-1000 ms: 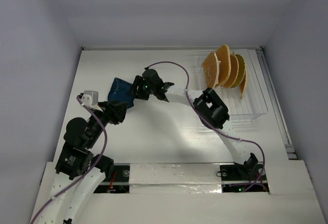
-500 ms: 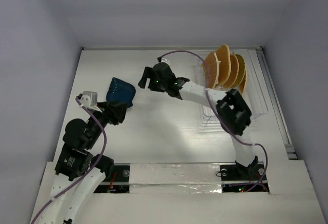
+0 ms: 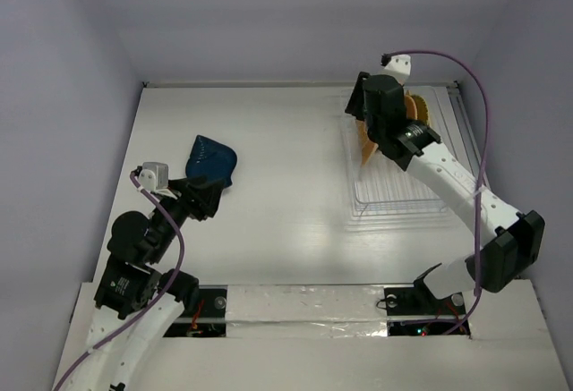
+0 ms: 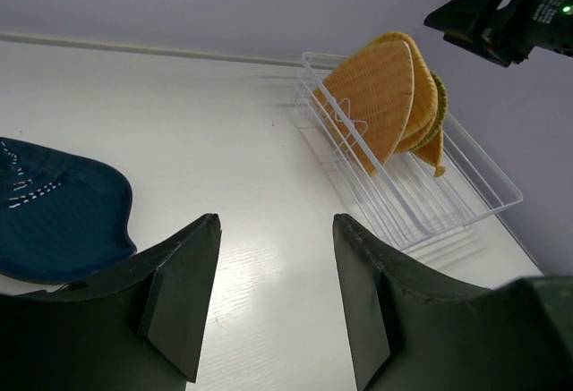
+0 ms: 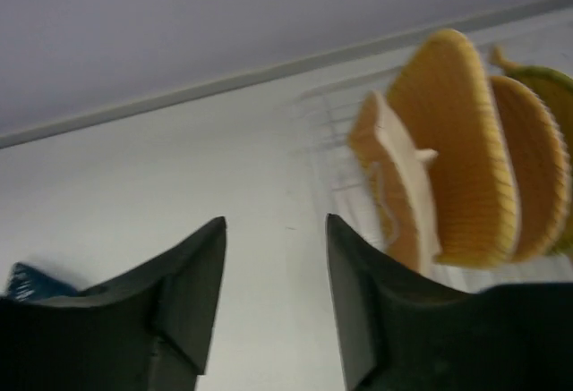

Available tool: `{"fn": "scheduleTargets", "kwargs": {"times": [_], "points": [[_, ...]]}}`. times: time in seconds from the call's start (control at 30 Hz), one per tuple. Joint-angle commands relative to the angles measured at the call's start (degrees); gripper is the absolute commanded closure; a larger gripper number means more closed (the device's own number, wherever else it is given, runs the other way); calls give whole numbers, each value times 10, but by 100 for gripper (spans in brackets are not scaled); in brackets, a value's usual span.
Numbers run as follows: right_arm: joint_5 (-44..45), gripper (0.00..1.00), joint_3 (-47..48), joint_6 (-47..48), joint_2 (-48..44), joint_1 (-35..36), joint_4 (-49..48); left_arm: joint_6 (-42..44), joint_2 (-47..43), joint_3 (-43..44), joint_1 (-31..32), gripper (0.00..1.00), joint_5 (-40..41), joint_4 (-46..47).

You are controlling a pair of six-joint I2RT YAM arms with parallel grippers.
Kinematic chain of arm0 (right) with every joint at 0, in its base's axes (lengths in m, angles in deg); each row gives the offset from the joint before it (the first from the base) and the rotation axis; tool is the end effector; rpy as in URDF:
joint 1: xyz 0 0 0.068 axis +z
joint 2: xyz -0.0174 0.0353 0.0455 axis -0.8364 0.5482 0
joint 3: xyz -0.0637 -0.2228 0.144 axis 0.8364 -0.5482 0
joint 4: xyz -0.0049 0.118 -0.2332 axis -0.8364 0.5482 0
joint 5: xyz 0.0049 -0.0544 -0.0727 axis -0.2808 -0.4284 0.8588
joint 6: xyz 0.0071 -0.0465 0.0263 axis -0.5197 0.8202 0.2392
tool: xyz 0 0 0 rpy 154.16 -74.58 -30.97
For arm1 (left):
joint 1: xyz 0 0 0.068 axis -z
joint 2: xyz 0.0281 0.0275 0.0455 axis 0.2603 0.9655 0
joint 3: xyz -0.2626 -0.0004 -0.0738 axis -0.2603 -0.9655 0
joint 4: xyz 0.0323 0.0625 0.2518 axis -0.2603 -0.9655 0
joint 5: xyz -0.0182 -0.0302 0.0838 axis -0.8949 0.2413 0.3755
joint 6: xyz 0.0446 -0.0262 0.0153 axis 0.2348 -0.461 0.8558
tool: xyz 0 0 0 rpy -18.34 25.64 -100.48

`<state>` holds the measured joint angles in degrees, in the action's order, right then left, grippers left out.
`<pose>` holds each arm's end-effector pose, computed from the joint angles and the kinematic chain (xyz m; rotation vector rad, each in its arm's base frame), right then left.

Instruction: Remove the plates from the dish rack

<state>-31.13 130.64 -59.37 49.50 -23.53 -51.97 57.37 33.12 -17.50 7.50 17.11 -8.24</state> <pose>0.2873 0.1662 0.4053 0.2382 1.7998 0.2161 0.0722 -0.0337 0.3557 0.1217 1.4418 -0.6708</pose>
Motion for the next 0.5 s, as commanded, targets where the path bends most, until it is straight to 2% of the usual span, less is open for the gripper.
{"fn": "scheduleTargets", "kwargs": {"times": [0.0, 0.17, 0.47], "points": [[88, 41, 4, 65, 23, -11, 101, 3, -2, -1, 9, 50, 3, 25], [158, 40, 35, 96, 65, -32, 139, 3, 3, -1, 9, 50, 3, 24], [156, 41, 40, 114, 106, -61, 138, 3, 6, -1, 9, 49, 3, 24]]}}
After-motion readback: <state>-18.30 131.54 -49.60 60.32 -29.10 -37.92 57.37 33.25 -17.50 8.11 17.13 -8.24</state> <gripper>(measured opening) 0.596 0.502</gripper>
